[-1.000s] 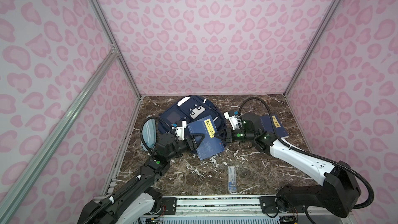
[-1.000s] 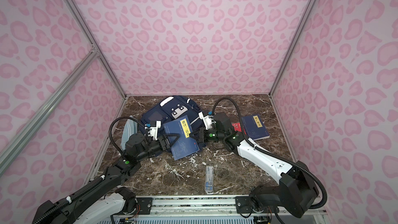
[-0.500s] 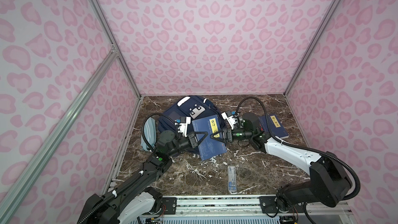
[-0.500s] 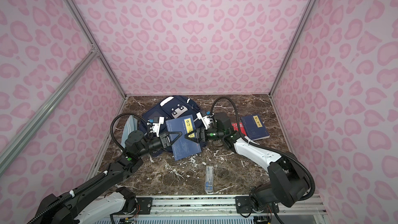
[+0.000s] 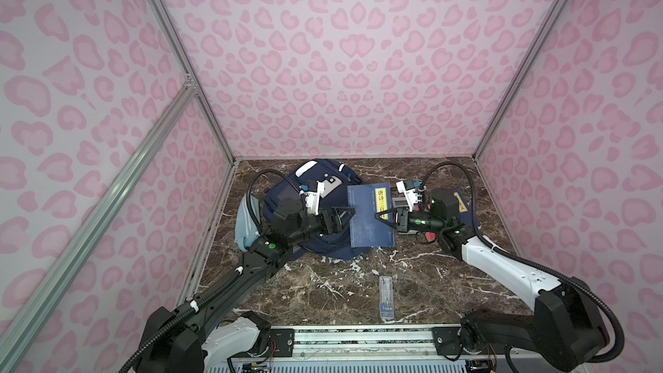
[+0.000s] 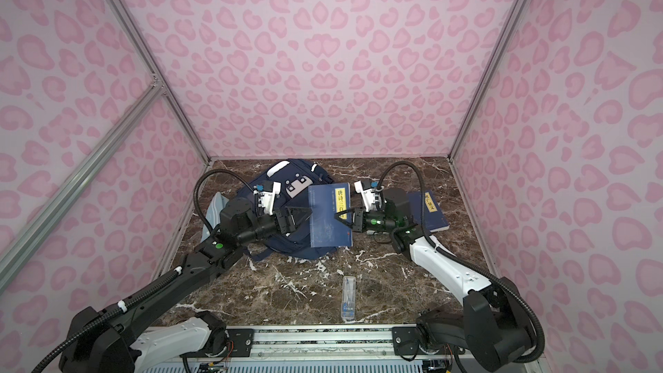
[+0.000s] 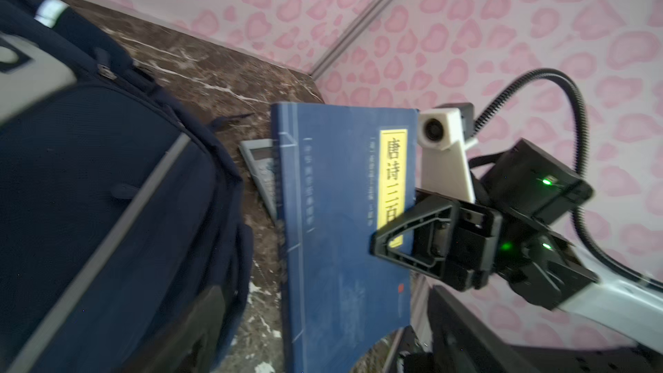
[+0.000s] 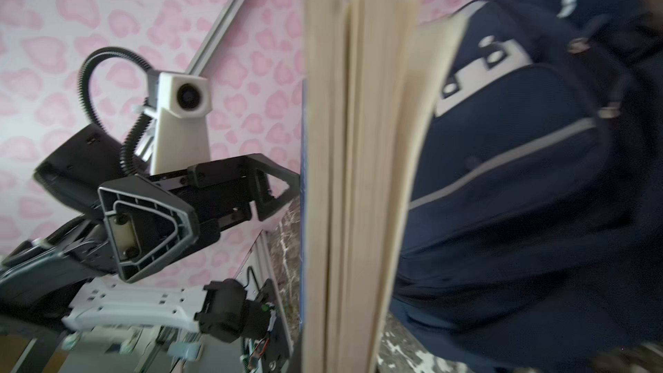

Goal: Pack the student bag
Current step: 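Grasp the book's edge with the right gripper while the left gripper releases it, then carry the book into the backpack with the right gripper while the left holds the bag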

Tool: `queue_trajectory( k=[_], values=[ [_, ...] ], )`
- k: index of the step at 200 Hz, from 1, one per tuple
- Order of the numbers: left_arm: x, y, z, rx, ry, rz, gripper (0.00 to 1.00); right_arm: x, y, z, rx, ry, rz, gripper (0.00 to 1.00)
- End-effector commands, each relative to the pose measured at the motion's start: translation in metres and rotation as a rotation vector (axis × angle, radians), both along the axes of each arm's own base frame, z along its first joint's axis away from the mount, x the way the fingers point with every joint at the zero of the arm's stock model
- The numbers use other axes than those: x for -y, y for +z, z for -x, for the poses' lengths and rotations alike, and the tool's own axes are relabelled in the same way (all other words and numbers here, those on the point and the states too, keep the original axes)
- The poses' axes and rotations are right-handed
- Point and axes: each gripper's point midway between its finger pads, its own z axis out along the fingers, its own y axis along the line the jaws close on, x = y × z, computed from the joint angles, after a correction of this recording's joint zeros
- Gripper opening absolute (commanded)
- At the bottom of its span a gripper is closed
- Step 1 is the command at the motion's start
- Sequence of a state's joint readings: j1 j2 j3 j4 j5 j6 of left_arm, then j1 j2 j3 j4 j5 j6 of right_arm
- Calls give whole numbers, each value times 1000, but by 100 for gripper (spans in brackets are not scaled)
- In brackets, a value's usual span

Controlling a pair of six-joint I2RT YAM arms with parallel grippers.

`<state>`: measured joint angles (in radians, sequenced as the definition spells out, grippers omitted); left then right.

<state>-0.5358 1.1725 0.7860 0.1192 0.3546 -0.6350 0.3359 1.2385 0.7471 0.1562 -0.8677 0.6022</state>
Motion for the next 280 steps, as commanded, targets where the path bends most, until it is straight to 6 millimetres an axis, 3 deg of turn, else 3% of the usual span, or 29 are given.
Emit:
queue_trajectory(
  k=[1,17,41,63,101,107,118,127,133,139,151,188,221,254,271,280],
  values=[
    [-20,-54,-14,-81,65,-304,77,44,-30,-9,-90,-176,142,0],
    [-9,-78,-21,-98,18,-452,73,79,-44,-14,-156,-307,224,0],
    [1,-97,-31,-51,6,-646,72,109,-49,-15,-206,-396,196,0],
    [11,-119,-36,-48,-35,-777,72,118,-53,-12,-217,-425,190,0],
    [27,-158,-44,-83,-62,-935,67,115,-59,-8,-226,-400,185,0],
    [25,-162,-48,-88,-51,-963,63,114,-59,-8,-223,-399,177,0],
    [23,-170,-54,-94,-39,-1009,47,111,-59,-7,-224,-397,149,0],
    [23,-172,-59,-94,-33,-1032,20,109,-59,-9,-227,-404,121,0],
    [23,-169,-61,-89,-26,-1041,9,107,-60,-9,-233,-406,101,0],
    [20,-167,-61,-91,-21,-1051,4,102,-60,-9,-235,-403,80,0],
    [17,-151,-61,-78,-4,-1035,4,89,-62,-9,-238,-391,62,0],
    [28,-73,-60,-6,-50,-804,3,44,-54,-13,-195,-357,16,0],
    [23,-33,-62,24,-65,-684,4,20,-55,-26,-225,-356,-53,0],
    [28,5,-64,55,-118,-519,4,-24,-49,-43,-218,-289,-102,0],
    [27,13,-67,73,-110,-510,4,-43,-48,-57,-200,-294,-122,0],
    [26,14,-69,75,-103,-513,4,-53,-56,-66,-213,-300,-109,0]
  ],
)
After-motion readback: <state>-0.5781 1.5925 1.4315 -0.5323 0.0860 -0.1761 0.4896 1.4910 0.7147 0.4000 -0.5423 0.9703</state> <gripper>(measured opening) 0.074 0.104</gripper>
